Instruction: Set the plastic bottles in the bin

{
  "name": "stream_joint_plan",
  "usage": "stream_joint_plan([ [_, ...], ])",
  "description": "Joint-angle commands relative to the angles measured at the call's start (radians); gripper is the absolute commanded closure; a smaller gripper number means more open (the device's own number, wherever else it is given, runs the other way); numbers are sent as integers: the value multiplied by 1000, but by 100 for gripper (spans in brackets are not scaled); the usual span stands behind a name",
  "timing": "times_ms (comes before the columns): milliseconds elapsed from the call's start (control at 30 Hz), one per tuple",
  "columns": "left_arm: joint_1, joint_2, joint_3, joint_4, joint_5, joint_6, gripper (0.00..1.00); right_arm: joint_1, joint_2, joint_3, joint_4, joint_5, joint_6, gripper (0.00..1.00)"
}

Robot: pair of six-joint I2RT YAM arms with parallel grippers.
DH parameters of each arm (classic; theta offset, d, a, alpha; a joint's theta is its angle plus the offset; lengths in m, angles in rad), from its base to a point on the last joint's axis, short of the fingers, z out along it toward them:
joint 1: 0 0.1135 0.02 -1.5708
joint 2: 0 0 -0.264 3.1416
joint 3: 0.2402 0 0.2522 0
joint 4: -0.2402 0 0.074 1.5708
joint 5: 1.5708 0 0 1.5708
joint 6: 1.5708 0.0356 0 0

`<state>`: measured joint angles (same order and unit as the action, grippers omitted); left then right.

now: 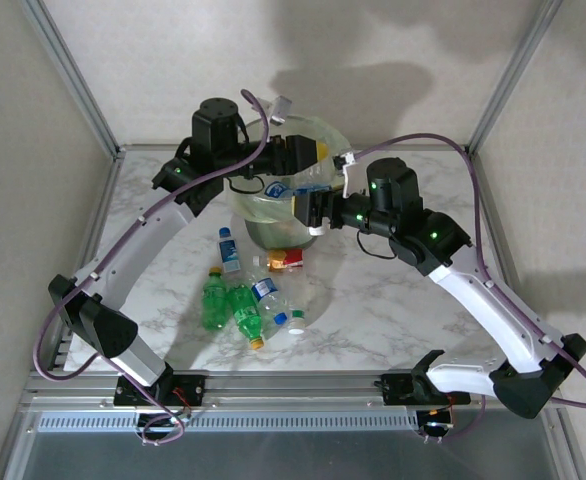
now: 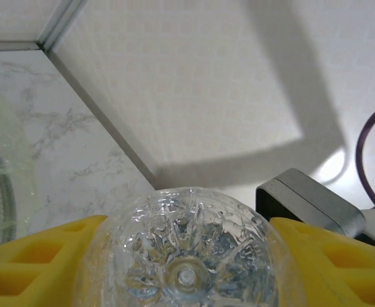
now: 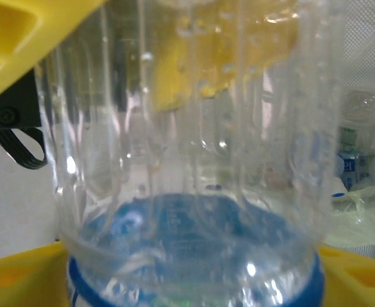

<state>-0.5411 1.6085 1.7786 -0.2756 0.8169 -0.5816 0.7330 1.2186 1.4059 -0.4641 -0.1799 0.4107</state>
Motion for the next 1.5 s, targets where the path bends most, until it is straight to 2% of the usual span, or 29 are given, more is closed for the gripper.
stream_joint_plan([
  [0,17,12,28,60,-61,-28,55,9,-32,3,6,61,10,6],
  [67,31,8,27,84,-97,-42,58,9,-42,-5,-1,105,18,2],
  [200,61,-2,25,120,-181,-71,58,9,-67,-12,-35,211,45,1],
  [400,134,-22,23,126,-442,-115,58,4,-140,-48,-133,528,148,1],
  [600,176,-21,2,118,-604,-125,57,-18,-193,-64,-277,722,295,1],
  [833,186,26,-3,86,-707,-116,59,-89,-238,-128,-342,708,384,1],
  [1200,187,89,14,47,-726,-97,60,-118,-244,-141,-362,695,388,1],
  [1267,185,96,11,43,-728,-91,53,-122,-237,-140,-357,686,381,1],
  [1333,185,100,9,39,-724,-89,35,-124,-226,-136,-349,674,373,1],
  [1367,185,102,8,41,-725,-89,30,-125,-222,-133,-343,666,367,1],
  [1467,184,100,4,45,-722,-86,23,-125,-203,-115,-335,644,352,1],
])
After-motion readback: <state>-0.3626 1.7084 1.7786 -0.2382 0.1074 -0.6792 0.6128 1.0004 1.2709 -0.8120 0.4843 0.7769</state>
